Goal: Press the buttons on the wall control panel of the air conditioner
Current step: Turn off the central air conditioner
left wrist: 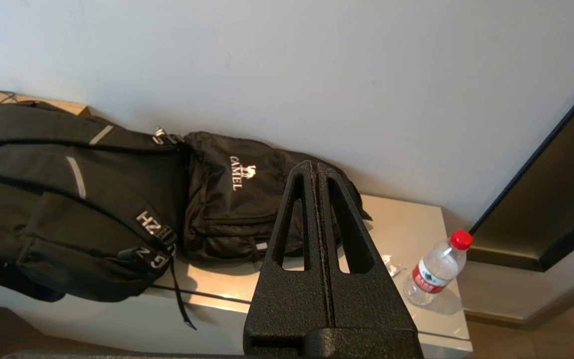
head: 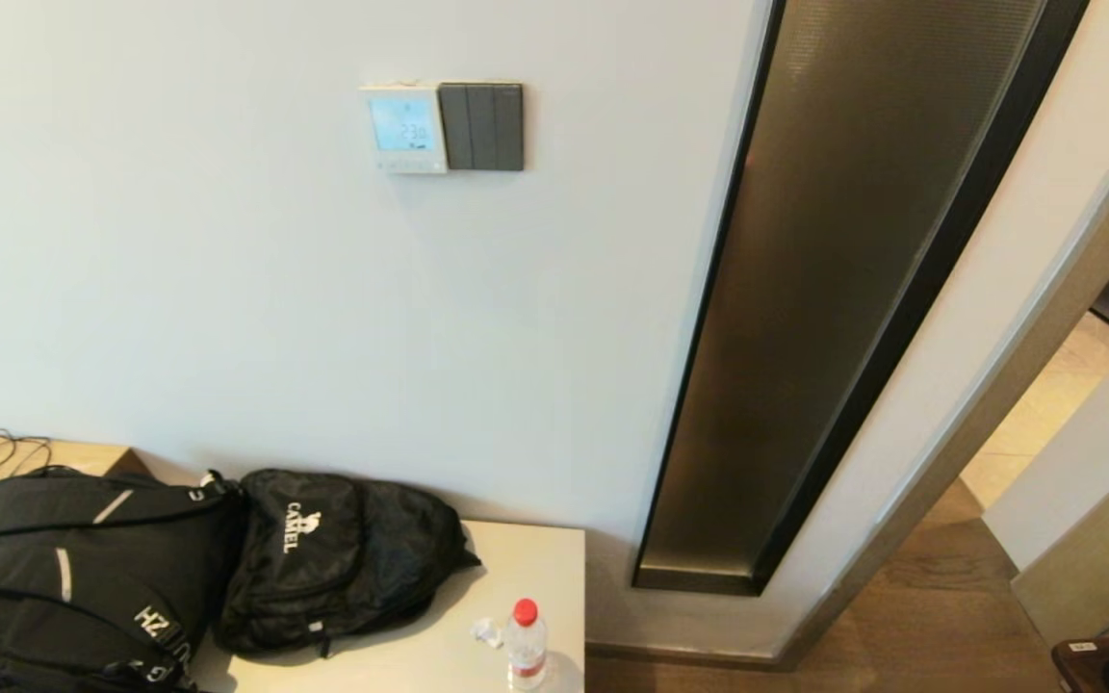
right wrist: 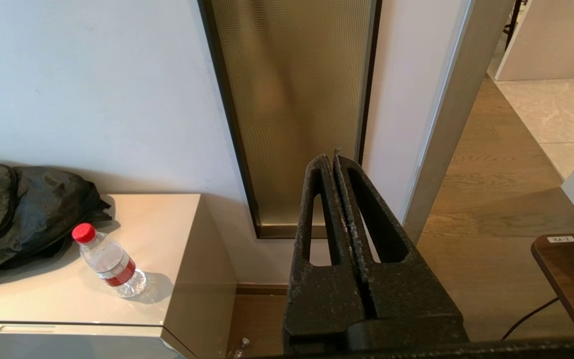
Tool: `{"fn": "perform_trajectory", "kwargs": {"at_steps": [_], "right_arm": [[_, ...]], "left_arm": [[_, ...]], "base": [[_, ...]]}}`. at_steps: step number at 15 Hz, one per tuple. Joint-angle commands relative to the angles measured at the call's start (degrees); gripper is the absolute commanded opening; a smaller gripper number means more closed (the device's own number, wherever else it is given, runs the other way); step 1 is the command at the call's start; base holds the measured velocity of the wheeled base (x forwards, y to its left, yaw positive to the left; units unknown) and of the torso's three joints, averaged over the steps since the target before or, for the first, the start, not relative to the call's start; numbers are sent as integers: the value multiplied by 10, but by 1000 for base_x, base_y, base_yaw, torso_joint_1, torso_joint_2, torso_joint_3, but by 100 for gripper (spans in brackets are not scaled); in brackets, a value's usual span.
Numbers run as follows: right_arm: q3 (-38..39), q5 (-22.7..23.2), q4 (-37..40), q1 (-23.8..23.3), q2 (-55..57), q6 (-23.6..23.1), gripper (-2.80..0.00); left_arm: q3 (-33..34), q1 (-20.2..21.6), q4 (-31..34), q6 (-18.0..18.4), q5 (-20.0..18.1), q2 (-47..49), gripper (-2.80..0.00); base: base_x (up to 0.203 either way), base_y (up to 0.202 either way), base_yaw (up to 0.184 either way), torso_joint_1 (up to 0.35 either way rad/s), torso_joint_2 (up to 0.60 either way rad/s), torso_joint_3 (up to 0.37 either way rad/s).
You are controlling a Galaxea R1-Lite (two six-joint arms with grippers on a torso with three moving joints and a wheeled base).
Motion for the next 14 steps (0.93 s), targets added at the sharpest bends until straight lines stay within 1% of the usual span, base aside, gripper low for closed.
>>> {"fn": "perform_trajectory", "kwargs": {"at_steps": [1,4,12,14], "right_arm": [[0,0,0,0,1,0,-280],[0,1,0,0,1,0,-280],[0,1,0,0,1,0,-280],[0,1,0,0,1,0,-280]], "left_arm": [[0,0,-1,0,0,0,-280],[-4,0,12,0,-1,0,-280],[-4,0,12,2,-2,0,-280],[-3,0,8,12,-3,0,-280]], "base": [[0,0,0,0,0,0],[0,0,0,0,0,0],[0,0,0,0,0,0],[0,0,0,0,0,0]]}}
